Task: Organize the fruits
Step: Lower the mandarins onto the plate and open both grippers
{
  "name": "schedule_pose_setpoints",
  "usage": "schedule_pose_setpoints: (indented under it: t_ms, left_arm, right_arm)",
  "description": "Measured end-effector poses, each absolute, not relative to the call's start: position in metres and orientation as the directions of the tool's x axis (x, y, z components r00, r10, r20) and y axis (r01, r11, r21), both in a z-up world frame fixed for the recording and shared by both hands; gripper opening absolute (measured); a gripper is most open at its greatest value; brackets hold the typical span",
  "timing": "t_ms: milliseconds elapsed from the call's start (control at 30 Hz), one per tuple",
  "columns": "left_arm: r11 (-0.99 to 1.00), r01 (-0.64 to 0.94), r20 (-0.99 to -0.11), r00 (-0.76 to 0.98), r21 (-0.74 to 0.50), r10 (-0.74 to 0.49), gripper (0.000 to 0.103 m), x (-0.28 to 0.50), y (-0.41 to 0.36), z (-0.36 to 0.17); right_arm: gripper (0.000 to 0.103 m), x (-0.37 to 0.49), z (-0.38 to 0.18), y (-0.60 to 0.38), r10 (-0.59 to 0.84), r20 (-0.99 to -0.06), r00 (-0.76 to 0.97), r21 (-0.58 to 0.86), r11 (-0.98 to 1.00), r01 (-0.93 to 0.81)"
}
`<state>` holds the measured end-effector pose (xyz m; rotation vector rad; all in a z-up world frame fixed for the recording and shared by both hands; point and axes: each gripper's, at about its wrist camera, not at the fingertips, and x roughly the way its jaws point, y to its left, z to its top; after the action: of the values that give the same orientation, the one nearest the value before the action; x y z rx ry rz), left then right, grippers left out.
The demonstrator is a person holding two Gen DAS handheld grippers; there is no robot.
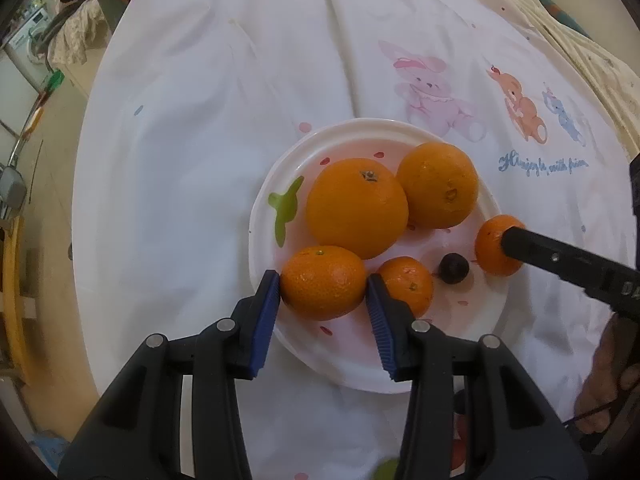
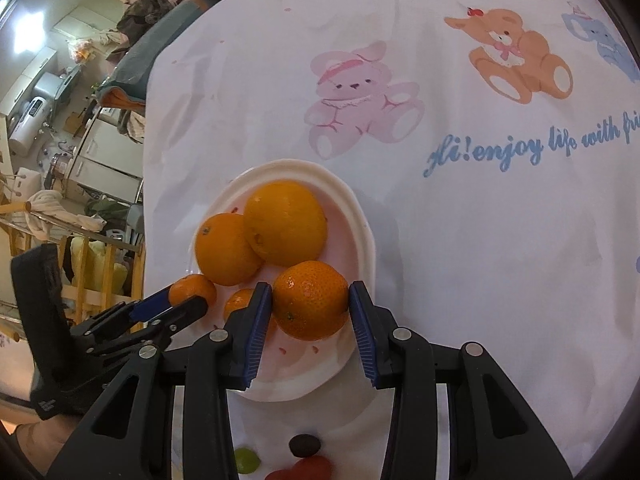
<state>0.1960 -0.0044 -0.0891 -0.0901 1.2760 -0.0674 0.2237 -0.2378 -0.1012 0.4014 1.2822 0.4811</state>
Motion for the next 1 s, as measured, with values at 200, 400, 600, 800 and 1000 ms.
schedule_pose_setpoints:
  t_ms: [200, 400, 600, 800, 1000]
  left_arm:
    - [0.996, 0.006, -0.956, 0.281, -0.087, -0.085, 0.041, 0.197, -0.005, -0.093]
    - [0.995, -0.012, -0.957, 0.274, -0.104, -0.097, 0.041, 0.196, -0.003, -0.095]
    - [0.995, 0.001, -0.954, 0.284, -0.096, -0.092, 0.049, 0.196, -0.005, -0.092]
    - [0.993, -0.001, -0.94, 0.322, -0.115, -0.108, 0.09, 0.194, -0.006, -0.08]
    - [0.994, 0.009, -0.926, 0.363, -0.111, -0.107, 0.09, 0.19, -0.008, -0.068]
  right_arm:
    - [0.043, 0.226, -0.107, -0.24, 0.541, -0.815, 0.207, 0.532, 0.841, -0.1]
    - [0.044, 0.225, -0.105, -0.24, 0.527, -0.822, 0.216, 0.518, 0.85, -0.1]
    - [0.045, 0.226, -0.105, -0.24, 0.527, -0.822, 0.216, 0.519, 0.849, -0.097]
    - [0.071, 0.227, -0.099, -0.24, 0.553, -0.801, 0.229, 0.545, 0.832, -0.104]
    - [0.077, 0.226, -0.085, -0.237, 0.556, -0.795, 0.244, 0.548, 0.83, -0.106]
